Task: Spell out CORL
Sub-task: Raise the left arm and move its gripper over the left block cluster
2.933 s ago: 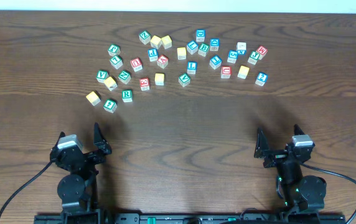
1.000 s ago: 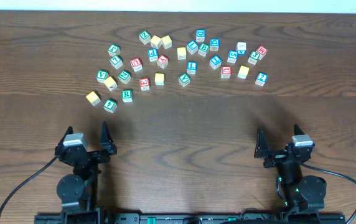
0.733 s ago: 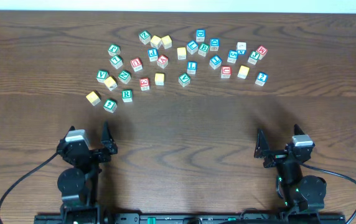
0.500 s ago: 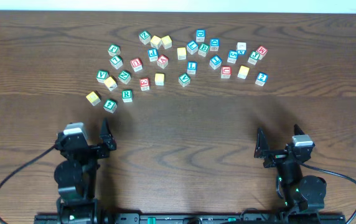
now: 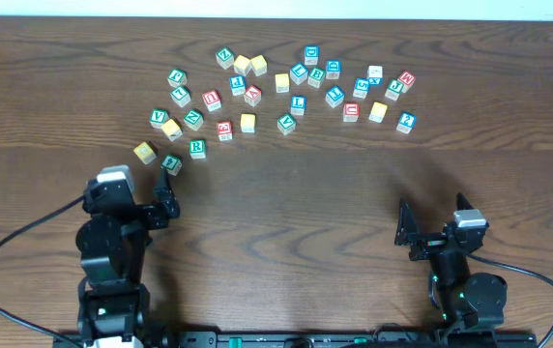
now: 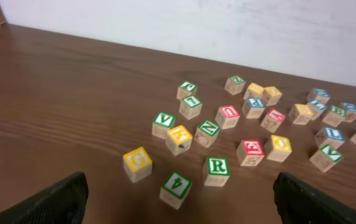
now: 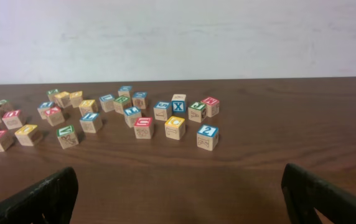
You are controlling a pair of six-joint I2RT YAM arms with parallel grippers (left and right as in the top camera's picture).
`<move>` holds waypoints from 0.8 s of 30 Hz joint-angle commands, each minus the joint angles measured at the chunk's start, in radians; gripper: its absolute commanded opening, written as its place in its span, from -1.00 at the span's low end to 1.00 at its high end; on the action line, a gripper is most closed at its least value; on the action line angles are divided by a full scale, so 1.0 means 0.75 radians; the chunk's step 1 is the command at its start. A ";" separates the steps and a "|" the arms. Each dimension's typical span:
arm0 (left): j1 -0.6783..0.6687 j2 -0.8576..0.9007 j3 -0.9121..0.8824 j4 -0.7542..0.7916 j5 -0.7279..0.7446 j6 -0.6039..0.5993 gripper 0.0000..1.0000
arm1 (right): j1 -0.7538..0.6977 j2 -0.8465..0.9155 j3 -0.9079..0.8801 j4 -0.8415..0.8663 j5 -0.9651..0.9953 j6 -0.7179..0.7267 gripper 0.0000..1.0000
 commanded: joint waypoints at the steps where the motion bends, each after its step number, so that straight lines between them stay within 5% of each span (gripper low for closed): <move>1: 0.003 0.027 0.070 0.006 0.032 0.009 0.87 | -0.011 -0.008 -0.002 -0.005 -0.013 0.012 0.98; 9: 0.003 0.071 0.162 -0.031 0.033 0.009 0.88 | -0.011 -0.007 -0.002 -0.005 -0.013 0.012 0.98; 24: 0.003 0.382 0.670 -0.473 0.137 0.085 0.87 | -0.011 -0.007 -0.002 -0.005 -0.013 0.012 0.99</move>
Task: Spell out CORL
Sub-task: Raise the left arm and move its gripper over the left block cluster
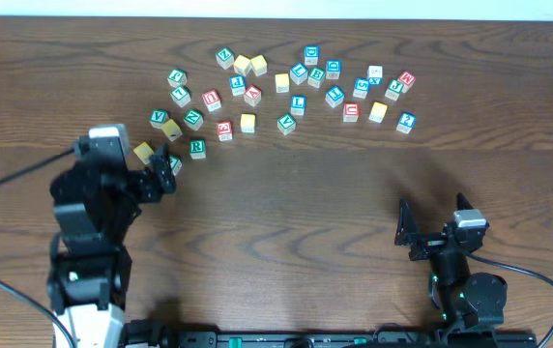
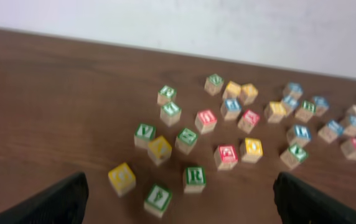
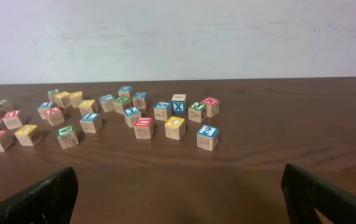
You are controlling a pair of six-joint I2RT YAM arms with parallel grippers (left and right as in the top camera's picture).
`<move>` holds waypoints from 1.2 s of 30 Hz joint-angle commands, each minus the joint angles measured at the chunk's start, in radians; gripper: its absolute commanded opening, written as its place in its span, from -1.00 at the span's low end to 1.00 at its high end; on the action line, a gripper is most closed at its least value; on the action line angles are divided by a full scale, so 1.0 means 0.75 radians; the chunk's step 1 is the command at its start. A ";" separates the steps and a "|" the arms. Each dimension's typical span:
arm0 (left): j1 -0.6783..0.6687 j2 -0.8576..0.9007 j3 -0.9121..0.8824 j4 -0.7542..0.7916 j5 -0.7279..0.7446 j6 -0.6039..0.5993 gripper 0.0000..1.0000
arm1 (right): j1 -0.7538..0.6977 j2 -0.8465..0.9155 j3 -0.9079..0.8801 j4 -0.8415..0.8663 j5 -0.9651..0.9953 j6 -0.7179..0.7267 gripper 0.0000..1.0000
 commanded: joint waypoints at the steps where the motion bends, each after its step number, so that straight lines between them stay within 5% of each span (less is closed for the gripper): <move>1: 0.003 0.113 0.184 -0.098 0.026 0.034 0.88 | -0.011 -0.007 -0.002 -0.005 -0.013 0.012 0.98; 14: 0.003 0.595 0.785 -0.594 0.088 0.062 0.87 | -0.011 -0.007 -0.002 -0.005 -0.013 0.012 0.99; 36: 0.003 0.625 0.801 -0.597 0.105 0.056 0.87 | -0.011 -0.007 -0.002 -0.005 -0.013 0.012 0.99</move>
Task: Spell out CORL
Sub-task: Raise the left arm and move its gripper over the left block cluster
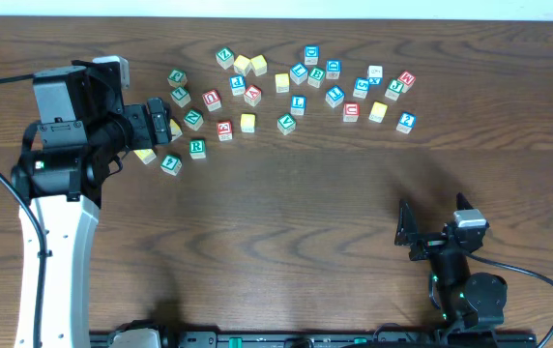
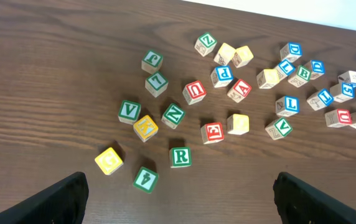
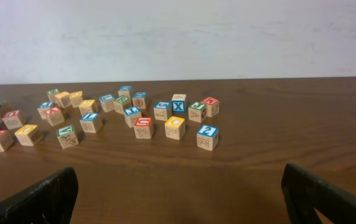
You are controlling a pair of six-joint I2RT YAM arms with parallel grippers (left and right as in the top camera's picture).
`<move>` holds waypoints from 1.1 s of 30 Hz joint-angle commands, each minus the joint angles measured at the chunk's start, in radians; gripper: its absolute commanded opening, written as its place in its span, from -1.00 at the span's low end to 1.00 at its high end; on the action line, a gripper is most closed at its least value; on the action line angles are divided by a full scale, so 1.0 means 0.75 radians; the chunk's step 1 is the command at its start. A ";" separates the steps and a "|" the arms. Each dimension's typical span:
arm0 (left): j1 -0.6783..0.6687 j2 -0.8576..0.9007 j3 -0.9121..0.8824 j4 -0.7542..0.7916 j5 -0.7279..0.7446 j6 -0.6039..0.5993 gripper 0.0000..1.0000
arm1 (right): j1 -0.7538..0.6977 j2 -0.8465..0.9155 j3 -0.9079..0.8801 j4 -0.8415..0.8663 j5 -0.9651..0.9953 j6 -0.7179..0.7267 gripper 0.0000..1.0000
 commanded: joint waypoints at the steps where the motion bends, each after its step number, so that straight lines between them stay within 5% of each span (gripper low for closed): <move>1: 0.003 0.008 0.039 0.004 0.010 0.007 0.87 | -0.011 -0.007 -0.002 -0.005 -0.013 0.012 0.99; 33: -0.172 0.349 0.368 -0.028 -0.092 -0.104 0.84 | -0.011 -0.007 -0.002 -0.005 -0.013 0.012 0.99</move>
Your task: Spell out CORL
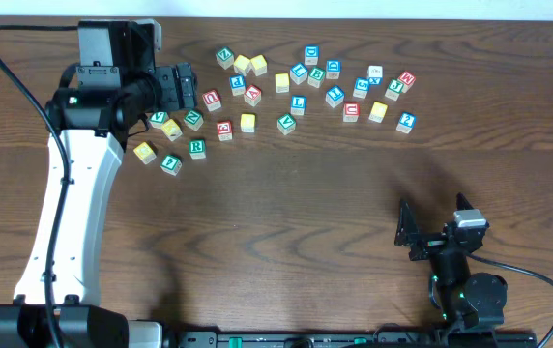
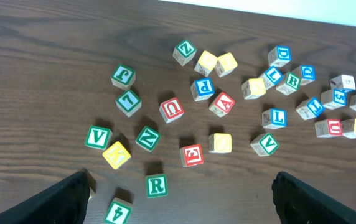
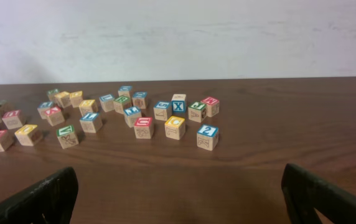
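Observation:
Lettered wooden blocks lie scattered across the far part of the brown table (image 1: pixel 286 222). A green R block (image 2: pixel 156 185) (image 1: pixel 196 147) sits at the near left of the cluster. A blue L block (image 2: pixel 278 117) (image 1: pixel 298 101) lies mid-cluster and a green L block (image 2: pixel 128 101) at its left. I can read no C or O face. My left gripper (image 1: pixel 185 87) (image 2: pixel 178 214) hangs open above the cluster's left end, holding nothing. The right gripper (image 1: pixel 404 232) (image 3: pixel 181 199) rests open at the near right, far from the blocks.
A green 4 block (image 2: pixel 118 211) and a yellow block (image 1: pixel 144 152) lie nearest the front left. A blue X block (image 3: pixel 178 106) and a blue 2 block (image 3: pixel 207 132) mark the cluster's right side. Behind the table's far edge stands a white wall (image 3: pixel 178 37).
My left gripper has gone farther from the base and a little right, from over the green V block to over the green J and L blocks. No block has moved. The right arm is still.
My left gripper first sat low and open at the near left, just short of the 4 block. It then stood higher and closer to the blocks, then above the cluster's left edge, and now over its far left. Nothing was gripped. The right arm never moved.

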You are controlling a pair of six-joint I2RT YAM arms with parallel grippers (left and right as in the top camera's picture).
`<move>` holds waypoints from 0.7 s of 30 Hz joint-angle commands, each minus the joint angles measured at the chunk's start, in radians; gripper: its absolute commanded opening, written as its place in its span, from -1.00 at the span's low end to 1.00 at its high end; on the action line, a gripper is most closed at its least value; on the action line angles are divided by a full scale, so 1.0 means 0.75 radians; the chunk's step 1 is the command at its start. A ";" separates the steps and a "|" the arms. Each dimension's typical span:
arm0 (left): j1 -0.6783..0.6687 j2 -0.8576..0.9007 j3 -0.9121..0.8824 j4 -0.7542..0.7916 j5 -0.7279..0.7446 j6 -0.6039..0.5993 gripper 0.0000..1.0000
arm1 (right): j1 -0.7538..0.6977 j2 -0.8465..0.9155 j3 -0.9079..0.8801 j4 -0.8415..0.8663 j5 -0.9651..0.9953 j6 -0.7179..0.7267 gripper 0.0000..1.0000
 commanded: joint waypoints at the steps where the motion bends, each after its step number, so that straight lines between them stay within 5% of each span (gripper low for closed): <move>1: -0.004 -0.001 0.046 0.013 -0.022 -0.023 0.84 | -0.011 -0.007 -0.002 -0.005 -0.013 0.012 0.98; 21: -0.004 0.061 0.044 -0.053 -0.016 -0.090 0.85 | -0.012 -0.007 -0.002 0.019 0.062 0.012 0.99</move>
